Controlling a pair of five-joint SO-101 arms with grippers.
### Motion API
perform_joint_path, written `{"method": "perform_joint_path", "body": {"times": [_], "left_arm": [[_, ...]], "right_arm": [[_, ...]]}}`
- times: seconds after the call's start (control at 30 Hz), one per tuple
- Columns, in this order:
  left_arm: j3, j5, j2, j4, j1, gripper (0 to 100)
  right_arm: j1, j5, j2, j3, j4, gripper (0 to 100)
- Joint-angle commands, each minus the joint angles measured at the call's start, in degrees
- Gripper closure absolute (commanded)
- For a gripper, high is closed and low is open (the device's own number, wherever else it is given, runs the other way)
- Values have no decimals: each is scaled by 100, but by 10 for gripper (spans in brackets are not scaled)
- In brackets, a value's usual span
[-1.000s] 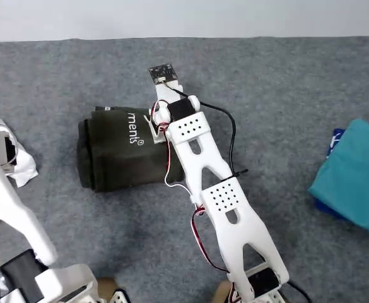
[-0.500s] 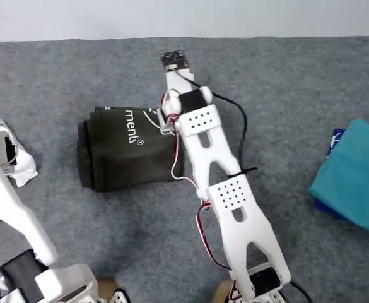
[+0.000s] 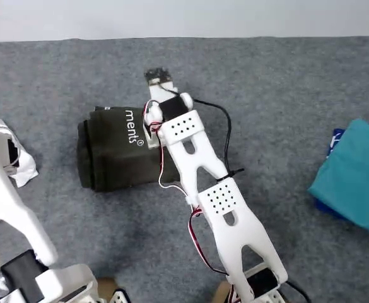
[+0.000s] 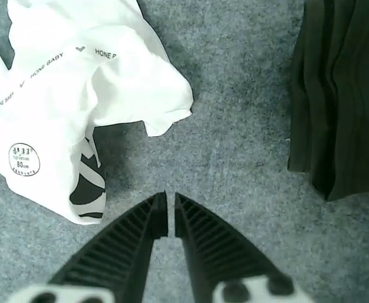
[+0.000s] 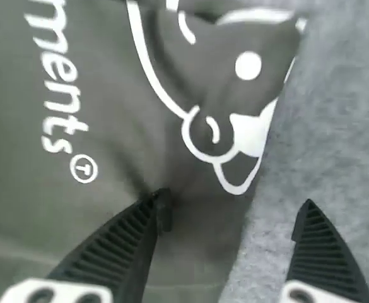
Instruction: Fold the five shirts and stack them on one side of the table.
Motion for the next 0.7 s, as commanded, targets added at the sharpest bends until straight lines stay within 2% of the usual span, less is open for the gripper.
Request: {"method": "perform_joint_path", "body": {"times": [0.0, 0.1, 0.17, 0.23, 0.37, 0.5, 0.67], "left_arm": [[-31, -62, -229, -97, -26, 971], [-31, -62, -229, -97, -26, 971], [-31, -62, -229, -97, -26, 971], [-31, -62, -229, -97, -26, 971], [-31, -62, -229, -97, -9, 971], [-31, -62, -229, -97, -9, 971], [-31, -53, -229, -97, 0, 971]], "right_arm": [[-48, -246, -505, 589, -163, 683], [-22, -343, -505, 985, -259, 686], [-13, -334, -505, 1029, -268, 727], [4, -246, -523, 1011, -286, 820], [4, 677, -585, 967, -242, 996], [22, 765, -716, 580, 224, 989], [136, 782, -1086, 396, 277, 989]]}}
